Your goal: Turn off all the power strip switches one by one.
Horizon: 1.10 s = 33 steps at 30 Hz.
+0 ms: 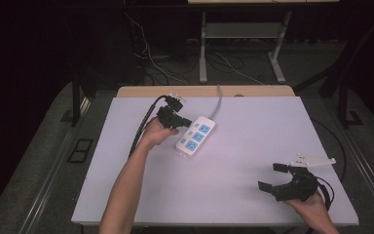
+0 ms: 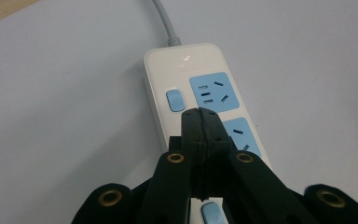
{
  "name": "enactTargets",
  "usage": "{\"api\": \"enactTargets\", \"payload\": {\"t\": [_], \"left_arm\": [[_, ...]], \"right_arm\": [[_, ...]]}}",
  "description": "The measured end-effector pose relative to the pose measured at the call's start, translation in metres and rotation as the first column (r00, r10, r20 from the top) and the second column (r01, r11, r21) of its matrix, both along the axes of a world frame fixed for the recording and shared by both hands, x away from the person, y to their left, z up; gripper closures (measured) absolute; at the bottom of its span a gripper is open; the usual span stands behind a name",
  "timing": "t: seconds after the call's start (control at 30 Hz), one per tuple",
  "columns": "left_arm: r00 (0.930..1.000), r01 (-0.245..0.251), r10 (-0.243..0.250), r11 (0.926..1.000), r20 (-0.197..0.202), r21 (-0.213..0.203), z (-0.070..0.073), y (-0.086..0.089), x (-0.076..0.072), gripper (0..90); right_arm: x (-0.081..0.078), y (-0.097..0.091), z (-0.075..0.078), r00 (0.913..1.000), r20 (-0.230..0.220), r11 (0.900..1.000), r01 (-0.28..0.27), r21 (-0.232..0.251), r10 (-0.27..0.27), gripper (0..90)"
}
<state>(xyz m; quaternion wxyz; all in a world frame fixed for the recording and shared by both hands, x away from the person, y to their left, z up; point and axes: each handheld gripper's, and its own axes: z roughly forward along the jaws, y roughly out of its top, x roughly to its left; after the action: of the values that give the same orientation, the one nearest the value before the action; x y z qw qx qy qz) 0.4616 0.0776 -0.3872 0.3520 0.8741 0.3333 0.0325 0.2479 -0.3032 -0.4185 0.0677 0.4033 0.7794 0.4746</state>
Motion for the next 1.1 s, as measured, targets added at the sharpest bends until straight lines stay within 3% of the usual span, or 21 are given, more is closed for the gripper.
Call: {"api": "enactTargets", "payload": {"t": [0.43, 0.97, 1.1], "left_arm": [[0.9999, 0.000, 0.000, 0.9999, -0.011, 0.013, -0.011, -0.005, 0.003, 89.4], [0.9993, 0.020, -0.018, 0.9979, -0.032, 0.062, -0.022, -0.012, 0.002, 89.4], [0.9992, 0.006, -0.004, 0.9986, -0.040, 0.052, -0.023, -0.011, 0.004, 89.3]], "right_arm": [[0.000, -0.001, 0.000, 1.0000, -0.001, 1.0000, -0.001, -0.003, 0.001, 0.6], [0.000, 0.000, 0.000, 1.0000, -0.002, 1.0000, -0.005, -0.006, 0.005, 0.6], [0.000, 0.000, -0.001, 0.9999, -0.006, 0.9999, -0.010, -0.010, 0.010, 0.6]]}}
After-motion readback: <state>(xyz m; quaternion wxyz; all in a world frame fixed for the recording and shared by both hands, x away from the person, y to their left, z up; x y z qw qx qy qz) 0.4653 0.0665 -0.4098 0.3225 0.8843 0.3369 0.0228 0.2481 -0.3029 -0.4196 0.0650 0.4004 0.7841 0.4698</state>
